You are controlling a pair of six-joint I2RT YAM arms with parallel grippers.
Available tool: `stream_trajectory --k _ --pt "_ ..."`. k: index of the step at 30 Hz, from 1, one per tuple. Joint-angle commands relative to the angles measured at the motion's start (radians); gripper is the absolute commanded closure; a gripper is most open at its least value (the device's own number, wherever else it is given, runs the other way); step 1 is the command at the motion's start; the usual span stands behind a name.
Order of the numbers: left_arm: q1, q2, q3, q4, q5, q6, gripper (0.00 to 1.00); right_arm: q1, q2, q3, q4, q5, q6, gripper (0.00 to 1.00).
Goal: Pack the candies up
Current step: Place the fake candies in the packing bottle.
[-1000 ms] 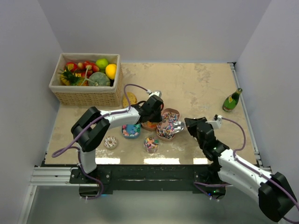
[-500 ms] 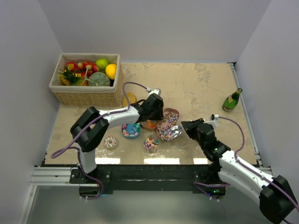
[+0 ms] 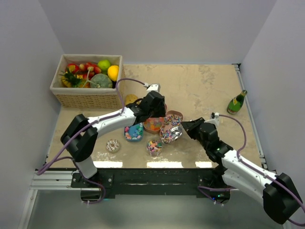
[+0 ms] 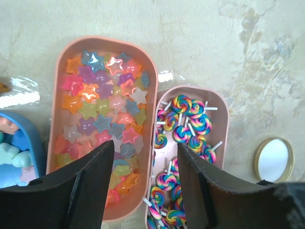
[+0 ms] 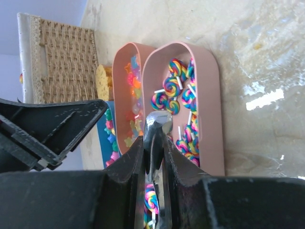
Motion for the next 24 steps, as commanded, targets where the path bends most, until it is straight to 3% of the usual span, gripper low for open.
stream_trajectory --k 1,11,24 --pt "0.021 -0.092 -0.019 0.001 -0.066 0.011 0.39 0.027 0.024 0.084 0.079 0.007 -0.048 1.0" --pt "0.112 -0.23 -0.144 -0.039 -0.094 -0.004 0.39 0.196 0.123 0.176 0.081 0.155 -0.126 1.0" --pt "0.167 -0.323 -0.209 -0.057 -0.124 -0.001 0.38 0.295 0.232 0.255 0.051 0.284 -0.256 1.0"
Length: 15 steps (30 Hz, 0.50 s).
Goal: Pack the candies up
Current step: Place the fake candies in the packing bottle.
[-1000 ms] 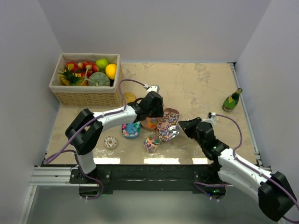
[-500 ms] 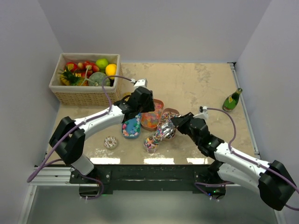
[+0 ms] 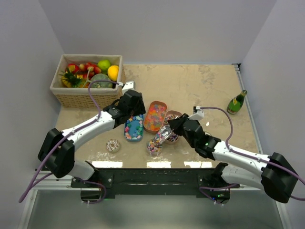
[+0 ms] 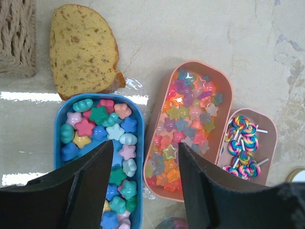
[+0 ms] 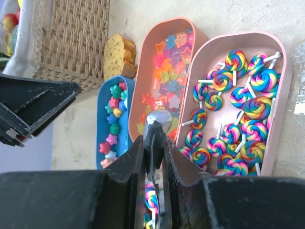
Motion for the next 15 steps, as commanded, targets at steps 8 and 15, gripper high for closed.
stream_trajectory --k 8,15 --pt "0.012 -0.032 -0.011 0.012 -0.043 0.0 0.38 0.105 0.032 0.098 0.018 0.21 -0.151 1.0" --pt "0.012 -0.031 -0.011 0.015 -0.042 0.002 0.38 0.119 0.021 0.118 0.032 0.25 -0.23 1.0"
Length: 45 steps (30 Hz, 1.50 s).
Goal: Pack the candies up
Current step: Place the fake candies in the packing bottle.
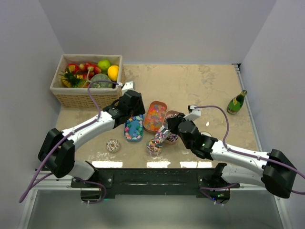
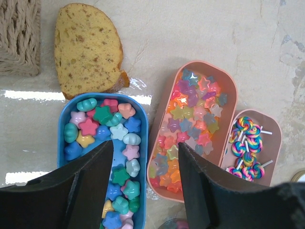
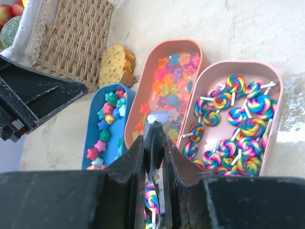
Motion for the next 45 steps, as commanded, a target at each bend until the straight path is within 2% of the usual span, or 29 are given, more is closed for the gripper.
stream_trajectory --k 1,12,18,26,36,45 --pt "0.007 -0.028 -0.003 0.016 -0.034 0.0 0.38 0.009 -0.009 0.051 0.042 0.074 -0.072 1.0" --pt "0.007 -0.022 -0.004 0.019 -0.046 0.001 0.38 0.026 0.013 0.051 0.127 0.002 -0.144 1.0" --pt "0.009 -0.016 -0.003 0.025 -0.047 0.001 0.38 0.03 0.014 0.065 0.157 -0.058 -0.242 1.0" --pt "0.007 -0.006 0.002 0.025 -0.05 0.001 0.38 0.047 0.053 0.117 0.105 -0.028 -0.299 1.0" --pt "0.009 -0.008 0.006 0.018 -0.064 0.003 0.38 0.075 0.091 0.191 0.055 -0.028 -0.468 1.0" --pt "0.012 0.003 0.017 0.016 -0.064 0.006 0.38 0.076 0.06 0.189 0.035 0.014 -0.491 1.0"
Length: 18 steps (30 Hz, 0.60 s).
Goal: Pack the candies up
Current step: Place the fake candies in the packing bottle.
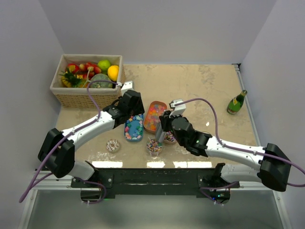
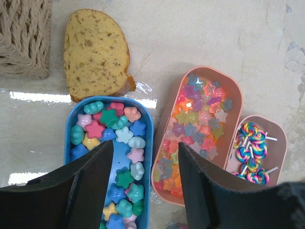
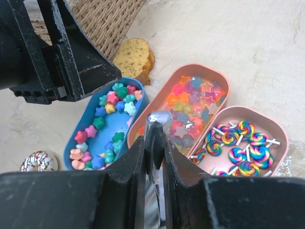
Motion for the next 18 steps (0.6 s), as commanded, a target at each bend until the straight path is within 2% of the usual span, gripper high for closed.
stream_trajectory --k 1,7,11,14,18 --pt "0.011 0.002 0.019 0.016 -0.032 0.007 0.38 0.005 -0.046 0.045 -0.002 0.069 -0.039 1.0" --pt "0.01 0.004 0.028 0.013 -0.024 0.016 0.38 0.003 -0.083 0.067 -0.055 0.201 -0.029 1.0" --pt "0.011 0.007 0.028 0.025 0.023 0.047 0.39 -0.008 -0.063 0.099 -0.119 0.354 -0.007 1.0" --pt "0.011 0.009 0.025 0.023 0.046 0.056 0.39 -0.08 -0.044 0.134 -0.201 0.4 0.062 1.0" --pt "0.011 0.012 0.017 0.025 0.071 0.062 0.39 -0.321 -0.023 0.178 -0.262 0.362 0.125 1.0"
